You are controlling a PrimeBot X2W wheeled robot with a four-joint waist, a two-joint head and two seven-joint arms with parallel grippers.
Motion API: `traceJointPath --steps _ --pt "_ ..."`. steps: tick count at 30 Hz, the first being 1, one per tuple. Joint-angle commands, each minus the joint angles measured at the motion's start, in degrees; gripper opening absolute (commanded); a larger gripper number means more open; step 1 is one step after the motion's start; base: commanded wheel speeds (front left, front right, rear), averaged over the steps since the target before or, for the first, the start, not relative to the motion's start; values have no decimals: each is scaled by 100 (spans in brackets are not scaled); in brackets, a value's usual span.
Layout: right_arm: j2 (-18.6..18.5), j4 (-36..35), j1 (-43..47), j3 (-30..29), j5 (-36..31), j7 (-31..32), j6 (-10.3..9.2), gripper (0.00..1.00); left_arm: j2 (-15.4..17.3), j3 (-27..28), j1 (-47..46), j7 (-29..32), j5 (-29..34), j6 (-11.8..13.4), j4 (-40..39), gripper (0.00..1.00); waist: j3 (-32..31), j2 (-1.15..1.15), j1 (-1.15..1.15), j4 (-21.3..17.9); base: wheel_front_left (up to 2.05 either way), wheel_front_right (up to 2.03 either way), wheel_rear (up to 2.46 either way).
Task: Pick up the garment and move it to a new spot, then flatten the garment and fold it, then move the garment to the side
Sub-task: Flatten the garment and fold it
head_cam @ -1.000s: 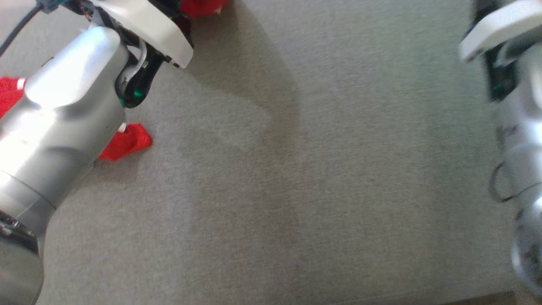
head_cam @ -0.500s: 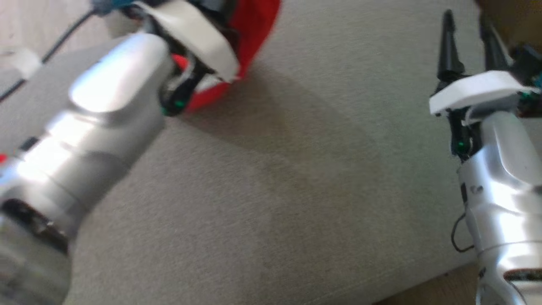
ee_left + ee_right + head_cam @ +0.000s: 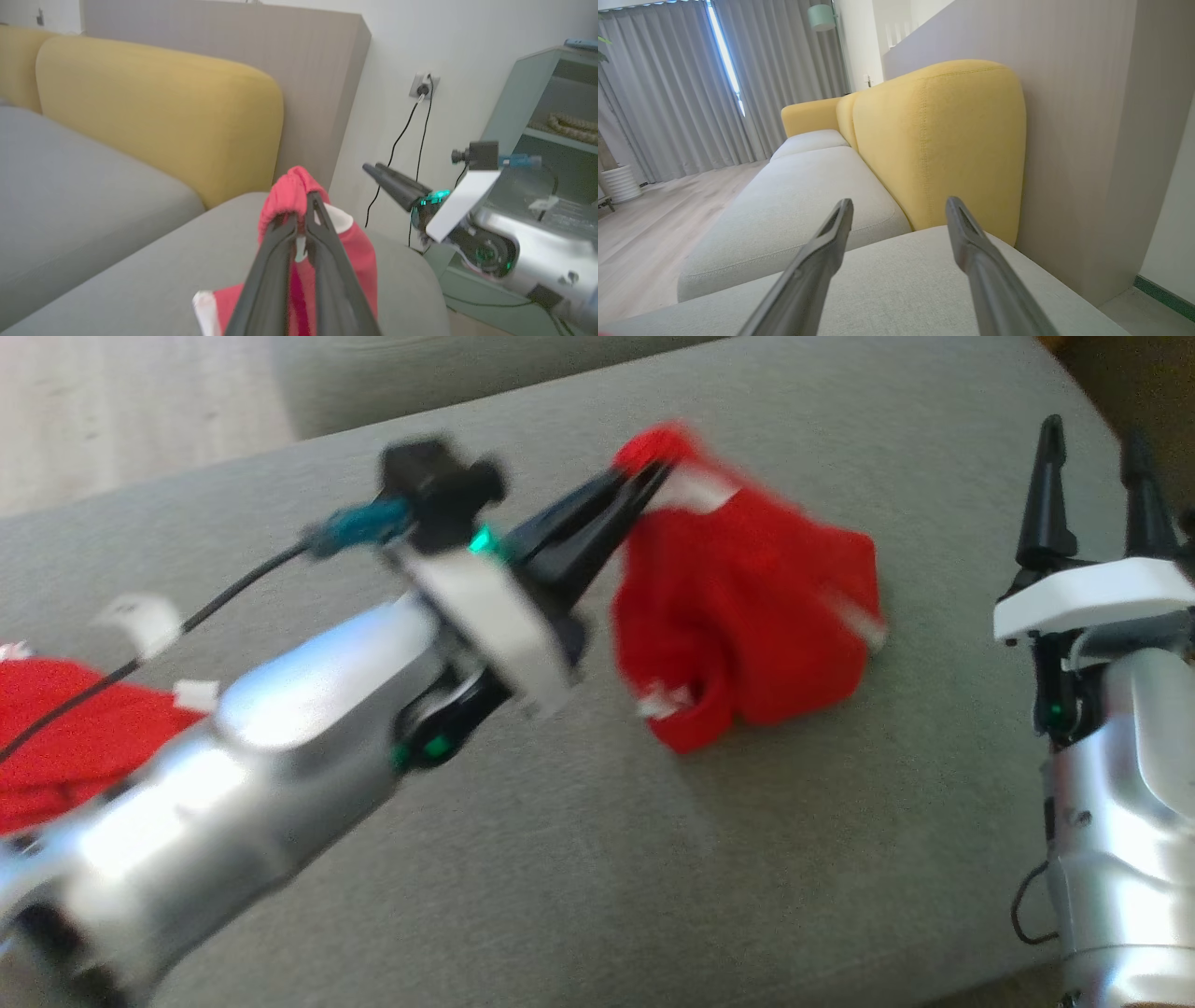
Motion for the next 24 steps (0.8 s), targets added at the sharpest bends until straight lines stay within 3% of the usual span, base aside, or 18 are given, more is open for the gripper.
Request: traceJointPath --steps 1,4,8,13,18,19,20,24 --pt "79 -272 -86 108 -56 40 -4 100 299 232 -203 7 -62 20 -199 0 -57 0 0 249 0 0 0" --pt "86 -458 35 95 -133 177 -4 100 798 172 126 166 -162 28 -477 0 -124 0 0 537 0 0 0" --pt "94 -662 166 99 -210 333 -4 100 1230 88 461 502 -290 31 -736 0 -220 0 0 881 0 0 0" --pt "102 -822 322 165 -295 529 -4 100 1430 5 956 842 -319 46 -973 0 -323 0 0 1181 0 0 0" --pt "103 -923 469 162 -374 659 -4 100 1400 -30 1385 888 -98 176 -977 0 -384 0 0 1348 0 0 0" --pt "104 -948 515 169 -379 690 -4 100 1370 -33 1483 824 -30 245 -933 46 -399 0 0 1379 0 0 0" --pt "105 -978 567 172 -379 710 -4 100 1333 -35 1577 744 24 319 -877 100 -410 0 0 1406 0 0 0" --pt "108 -1138 824 352 -318 696 -4 100 1168 116 1868 170 90 653 -596 100 -443 0 0 1474 0 0 0"
